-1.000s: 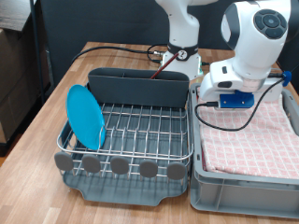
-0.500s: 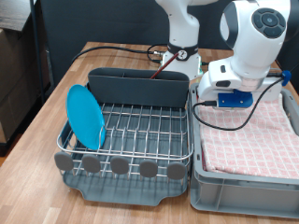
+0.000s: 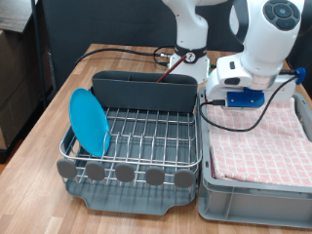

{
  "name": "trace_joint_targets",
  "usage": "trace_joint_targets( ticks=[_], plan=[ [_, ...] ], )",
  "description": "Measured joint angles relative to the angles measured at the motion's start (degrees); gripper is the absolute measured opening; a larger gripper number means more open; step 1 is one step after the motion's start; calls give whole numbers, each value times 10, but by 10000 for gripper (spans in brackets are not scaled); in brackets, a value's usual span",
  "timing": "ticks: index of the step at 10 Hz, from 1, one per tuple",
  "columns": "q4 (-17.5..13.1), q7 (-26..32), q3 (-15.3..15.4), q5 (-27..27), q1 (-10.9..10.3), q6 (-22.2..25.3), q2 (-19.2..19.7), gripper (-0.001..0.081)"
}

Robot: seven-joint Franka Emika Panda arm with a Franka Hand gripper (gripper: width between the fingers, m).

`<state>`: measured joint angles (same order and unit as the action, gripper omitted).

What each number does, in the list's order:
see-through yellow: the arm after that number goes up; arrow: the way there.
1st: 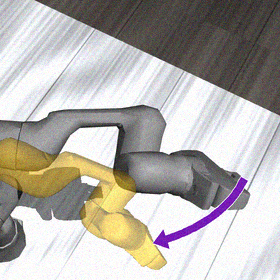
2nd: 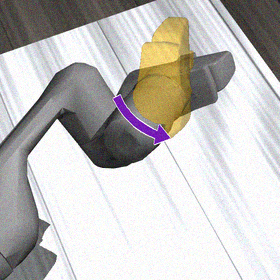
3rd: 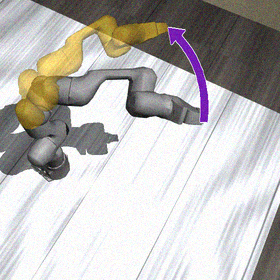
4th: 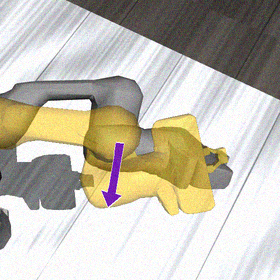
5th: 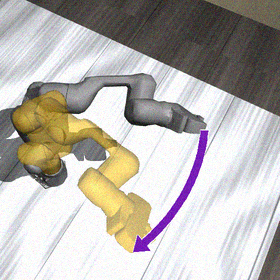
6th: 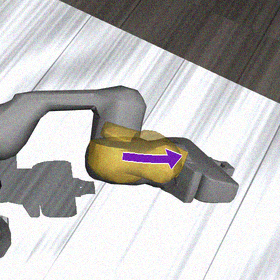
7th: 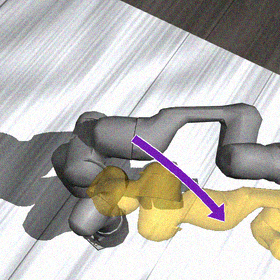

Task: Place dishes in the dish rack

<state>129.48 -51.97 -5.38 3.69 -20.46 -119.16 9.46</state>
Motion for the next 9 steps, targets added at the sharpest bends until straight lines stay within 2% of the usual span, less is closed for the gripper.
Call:
trace_joint_targets(
  ticks=[4, 6, 8, 9],
  plan=[
    [-15, -5, -17, -44, 1, 2, -39, 72],
    [-33, -12, -31, -73, 3, 13, -59, 72],
    [-62, -3, -40, -93, 4, 43, -64, 72],
    [-60, -3, -40, -91, 4, 42, -63, 72]
  ],
)
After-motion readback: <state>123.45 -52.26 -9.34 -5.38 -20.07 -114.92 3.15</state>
